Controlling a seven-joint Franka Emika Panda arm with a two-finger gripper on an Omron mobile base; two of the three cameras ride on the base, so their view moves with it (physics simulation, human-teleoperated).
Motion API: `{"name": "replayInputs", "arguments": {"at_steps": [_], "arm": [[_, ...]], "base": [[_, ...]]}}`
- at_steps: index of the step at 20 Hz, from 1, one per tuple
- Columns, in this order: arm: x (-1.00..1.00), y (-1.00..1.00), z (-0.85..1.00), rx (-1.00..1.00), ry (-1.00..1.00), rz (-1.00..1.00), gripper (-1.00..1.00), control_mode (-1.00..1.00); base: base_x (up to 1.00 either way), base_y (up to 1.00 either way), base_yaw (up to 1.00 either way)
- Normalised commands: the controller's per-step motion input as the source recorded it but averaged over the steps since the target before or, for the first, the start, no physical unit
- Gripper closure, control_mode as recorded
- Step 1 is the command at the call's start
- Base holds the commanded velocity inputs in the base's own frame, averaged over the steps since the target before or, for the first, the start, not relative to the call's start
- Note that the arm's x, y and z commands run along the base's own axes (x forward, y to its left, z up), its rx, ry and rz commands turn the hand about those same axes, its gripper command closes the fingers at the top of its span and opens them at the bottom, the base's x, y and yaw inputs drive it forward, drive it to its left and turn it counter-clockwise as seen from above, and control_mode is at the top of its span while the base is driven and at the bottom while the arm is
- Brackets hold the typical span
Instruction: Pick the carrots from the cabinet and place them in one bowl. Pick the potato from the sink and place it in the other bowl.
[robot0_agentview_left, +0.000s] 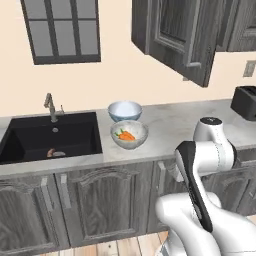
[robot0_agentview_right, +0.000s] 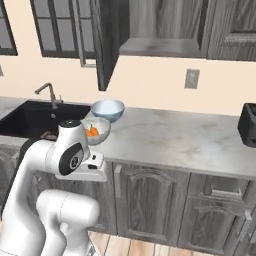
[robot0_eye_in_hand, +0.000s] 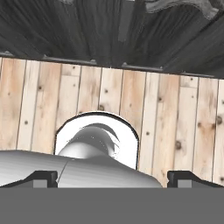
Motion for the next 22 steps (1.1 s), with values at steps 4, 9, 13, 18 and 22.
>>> {"name": "replayInputs", "arguments": {"at_steps": [4, 9, 13, 18, 22], "arm": [[0.0, 0.0, 0.0, 0.0, 0.0, 0.0, -1.0, 1.0], [0.0, 0.0, 0.0, 0.0, 0.0, 0.0, -1.0, 1.0], [0.0, 0.0, 0.0, 0.0, 0.0, 0.0, -1.0, 1.0], [0.0, 0.0, 0.0, 0.0, 0.0, 0.0, -1.0, 1.0], [0.0, 0.0, 0.0, 0.0, 0.0, 0.0, -1.0, 1.0]], "base": [[-0.03, 0.82, 0.0], [0.0, 0.77, 0.0], [0.0, 0.61, 0.0], [0.0, 0.53, 0.0], [0.02, 0.4, 0.0]]}}
